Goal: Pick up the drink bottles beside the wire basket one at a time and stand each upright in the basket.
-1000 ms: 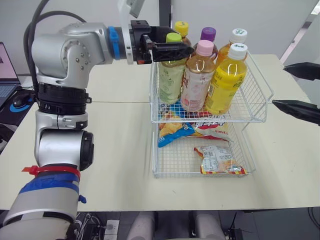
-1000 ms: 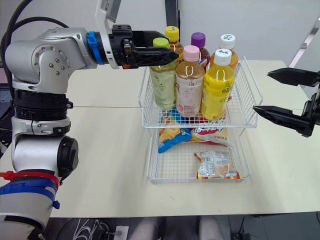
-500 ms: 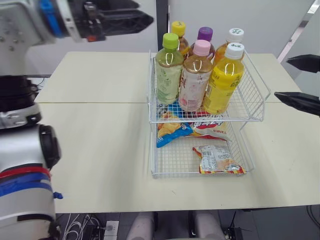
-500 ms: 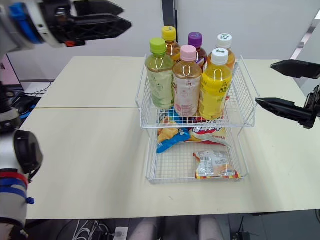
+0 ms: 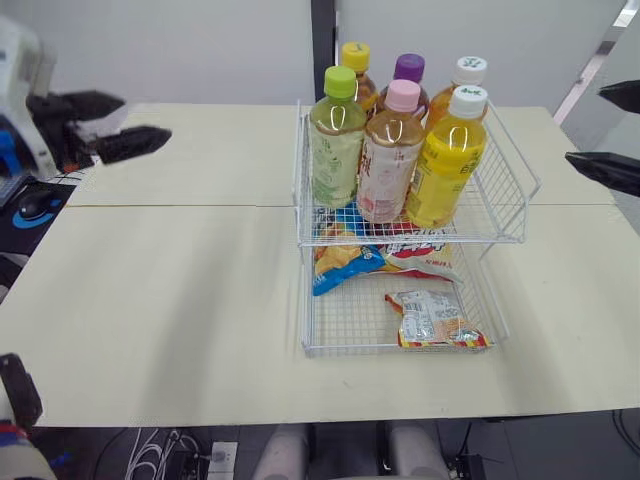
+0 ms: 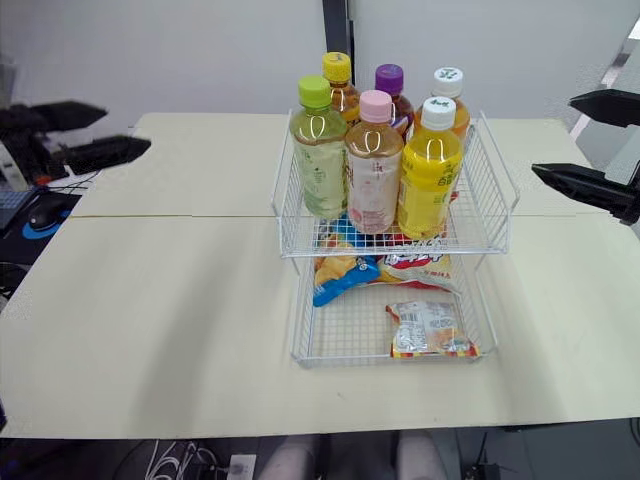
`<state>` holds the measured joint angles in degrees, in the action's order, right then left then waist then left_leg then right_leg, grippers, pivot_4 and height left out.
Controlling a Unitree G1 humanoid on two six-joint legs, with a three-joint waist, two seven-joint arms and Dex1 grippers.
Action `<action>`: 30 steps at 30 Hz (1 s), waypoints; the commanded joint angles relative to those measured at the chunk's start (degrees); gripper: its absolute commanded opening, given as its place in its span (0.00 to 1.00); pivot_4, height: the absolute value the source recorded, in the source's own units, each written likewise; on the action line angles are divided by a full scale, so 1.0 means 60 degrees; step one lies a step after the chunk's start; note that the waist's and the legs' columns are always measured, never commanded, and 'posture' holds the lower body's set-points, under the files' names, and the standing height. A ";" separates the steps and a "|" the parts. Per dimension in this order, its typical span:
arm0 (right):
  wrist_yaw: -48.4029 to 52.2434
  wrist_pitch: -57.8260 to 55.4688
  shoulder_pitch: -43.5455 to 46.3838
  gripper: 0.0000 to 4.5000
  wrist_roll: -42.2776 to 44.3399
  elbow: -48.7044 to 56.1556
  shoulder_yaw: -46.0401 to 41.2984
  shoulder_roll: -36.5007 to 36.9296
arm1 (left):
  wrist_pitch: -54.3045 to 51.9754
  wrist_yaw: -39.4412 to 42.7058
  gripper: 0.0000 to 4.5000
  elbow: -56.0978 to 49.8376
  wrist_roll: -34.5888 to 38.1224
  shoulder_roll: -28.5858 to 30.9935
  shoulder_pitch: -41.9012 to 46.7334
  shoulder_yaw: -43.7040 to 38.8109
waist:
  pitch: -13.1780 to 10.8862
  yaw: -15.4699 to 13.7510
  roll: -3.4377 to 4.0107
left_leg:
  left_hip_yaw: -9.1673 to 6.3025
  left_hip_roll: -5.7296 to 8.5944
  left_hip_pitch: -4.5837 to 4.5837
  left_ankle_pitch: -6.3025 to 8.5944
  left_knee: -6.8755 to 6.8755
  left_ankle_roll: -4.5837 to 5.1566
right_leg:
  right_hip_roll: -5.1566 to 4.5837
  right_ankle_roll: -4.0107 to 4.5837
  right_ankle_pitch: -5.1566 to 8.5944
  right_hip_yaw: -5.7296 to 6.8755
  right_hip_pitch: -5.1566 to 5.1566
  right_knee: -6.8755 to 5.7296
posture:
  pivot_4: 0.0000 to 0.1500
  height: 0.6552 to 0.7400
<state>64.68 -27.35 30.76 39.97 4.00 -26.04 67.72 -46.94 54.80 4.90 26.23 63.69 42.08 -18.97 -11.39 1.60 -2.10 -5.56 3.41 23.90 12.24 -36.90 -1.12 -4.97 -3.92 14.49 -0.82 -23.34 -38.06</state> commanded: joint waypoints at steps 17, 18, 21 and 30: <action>-0.0097 0.2630 -0.1635 1.00 -0.2305 -0.2032 0.0217 -0.1071 | 0.2610 -0.2591 0.99 -0.1044 -0.0785 -0.2283 -0.4055 -0.1286 | 0.0006 -0.0022 0.0009 | 0.0006 0.0003 -0.0005 0.0000 0.0005 0.0000 | -0.0014 0.0005 -0.0005 -0.0006 0.0000 -0.0001 | 1.00 1.00; -0.0064 0.2772 -0.1773 1.00 -0.2417 -0.2159 0.0255 -0.1102 | 0.2724 -0.2659 0.99 -0.0995 -0.0835 -0.2372 -0.4122 -0.1261 | 0.0006 -0.0021 0.0009 | 0.0005 0.0002 -0.0005 0.0000 0.0004 0.0000 | -0.0013 0.0006 -0.0006 -0.0006 0.0000 -0.0002 | 1.00 1.00; -0.0005 0.3136 -0.2079 1.00 -0.2642 -0.2448 0.0291 -0.1179 | 0.2941 -0.2774 0.99 -0.0994 -0.0912 -0.2572 -0.4370 -0.1243 | 0.0006 -0.0019 0.0009 | 0.0005 0.0002 -0.0007 0.0000 0.0005 0.0000 | -0.0011 0.0007 -0.0006 -0.0005 0.0000 -0.0004 | 1.00 1.00; 0.0094 0.3926 -0.2216 1.00 -0.2996 -0.3169 0.0444 -0.1352 | 0.2751 -0.3086 0.99 -0.1218 -0.0721 -0.2945 -0.4710 -0.1286 | 0.0007 -0.0015 0.0011 | 0.0006 0.0001 -0.0013 0.0000 0.0004 0.0000 | -0.0008 0.0007 -0.0006 -0.0005 0.0004 -0.0004 | 1.00 1.00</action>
